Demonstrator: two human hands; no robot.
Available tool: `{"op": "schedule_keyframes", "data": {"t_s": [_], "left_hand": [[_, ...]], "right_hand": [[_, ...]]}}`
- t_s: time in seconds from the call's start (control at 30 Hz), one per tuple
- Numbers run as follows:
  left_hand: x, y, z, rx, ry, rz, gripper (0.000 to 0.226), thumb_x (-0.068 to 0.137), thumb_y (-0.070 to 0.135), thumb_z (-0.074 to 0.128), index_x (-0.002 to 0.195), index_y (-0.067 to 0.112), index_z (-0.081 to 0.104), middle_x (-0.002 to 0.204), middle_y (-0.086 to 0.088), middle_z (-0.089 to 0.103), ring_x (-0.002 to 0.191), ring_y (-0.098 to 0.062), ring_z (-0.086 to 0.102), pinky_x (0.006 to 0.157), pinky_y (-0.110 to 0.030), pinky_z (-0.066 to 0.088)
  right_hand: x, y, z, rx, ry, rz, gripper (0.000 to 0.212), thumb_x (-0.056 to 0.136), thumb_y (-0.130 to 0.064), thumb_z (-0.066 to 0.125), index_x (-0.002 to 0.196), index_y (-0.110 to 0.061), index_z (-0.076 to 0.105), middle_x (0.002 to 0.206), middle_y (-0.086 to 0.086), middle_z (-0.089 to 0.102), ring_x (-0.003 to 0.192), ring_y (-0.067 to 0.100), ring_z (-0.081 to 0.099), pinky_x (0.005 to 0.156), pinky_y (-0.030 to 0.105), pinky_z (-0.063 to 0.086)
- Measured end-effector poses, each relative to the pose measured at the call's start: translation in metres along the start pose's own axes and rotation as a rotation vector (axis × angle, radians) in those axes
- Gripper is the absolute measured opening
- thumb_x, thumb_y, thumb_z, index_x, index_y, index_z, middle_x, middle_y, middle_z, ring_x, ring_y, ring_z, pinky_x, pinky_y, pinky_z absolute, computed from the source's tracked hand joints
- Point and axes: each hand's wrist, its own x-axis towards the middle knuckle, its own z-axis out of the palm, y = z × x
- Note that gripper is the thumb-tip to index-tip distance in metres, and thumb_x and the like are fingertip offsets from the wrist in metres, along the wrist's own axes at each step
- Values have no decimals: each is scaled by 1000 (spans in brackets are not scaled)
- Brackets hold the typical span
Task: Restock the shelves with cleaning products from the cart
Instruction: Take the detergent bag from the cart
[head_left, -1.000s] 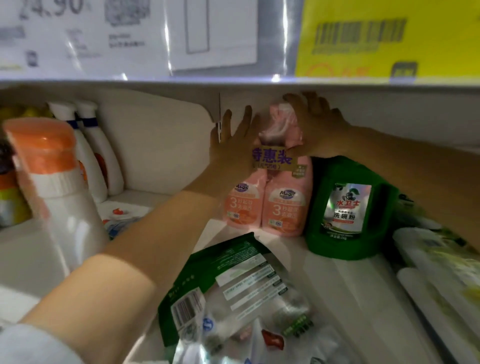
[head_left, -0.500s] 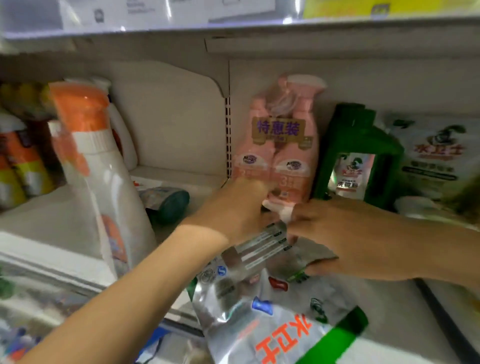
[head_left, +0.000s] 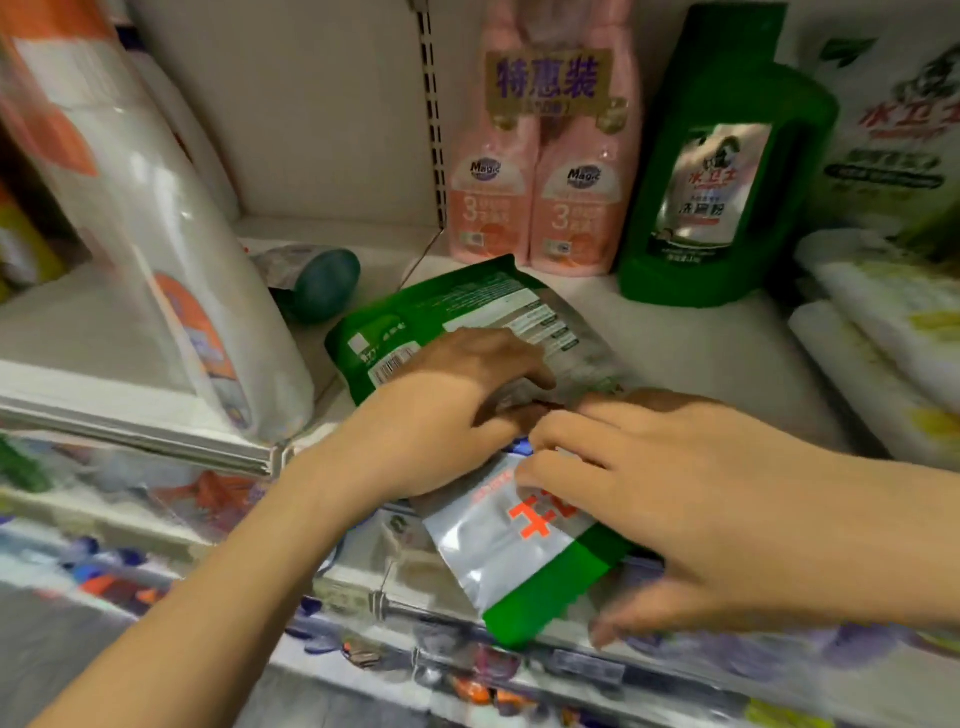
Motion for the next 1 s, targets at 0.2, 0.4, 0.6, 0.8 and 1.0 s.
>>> {"op": "schedule_keyframes", "data": {"t_s": [0.2, 0.4, 0.6, 0.8, 1.0], "left_hand": [[-9, -6, -4, -245, 112, 7, 42, 84, -5, 44, 110, 18, 68, 115, 3, 66, 109, -8, 58, 97, -30, 44], [-13, -5, -16, -712, 282, 32, 31, 103, 25, 36, 116, 36, 62, 110, 20, 67, 107, 0, 60, 92, -20, 47], [2, -7, -21, -669, 533, 19, 45, 67, 54, 77, 106, 55, 56, 107, 33, 64, 107, 4, 61, 84, -12, 50], [29, -5, -16, -969, 579, -104, 15, 77, 30, 72, 88, 26, 64, 81, 15, 74, 78, -4, 72, 63, -18, 55], [47, -13, -14, -1004, 545, -103, 9, 92, 17, 57, 94, 18, 65, 82, 18, 74, 74, 2, 69, 59, -9, 50]], "right_hand": [[-10, 12, -6, 7, 326, -37, 21, 85, -18, 50, 92, -18, 70, 82, 2, 67, 70, 26, 65, 49, 40, 53], [7, 46, -52, 125, 654, 78, 23, 92, -22, 52, 98, -6, 68, 90, 10, 69, 82, 24, 63, 74, 40, 49], [19, 56, -85, 90, 922, 57, 21, 97, -18, 53, 99, -1, 64, 88, 2, 62, 82, 5, 52, 71, 13, 37], [17, 62, -80, -49, 1017, 17, 23, 96, -16, 54, 108, 0, 65, 100, 5, 64, 95, 9, 54, 86, 21, 41], [-17, 90, -41, 194, 1098, 370, 62, 72, -50, 70, 123, -28, 42, 123, -7, 49, 113, 17, 52, 96, 30, 45]]}}
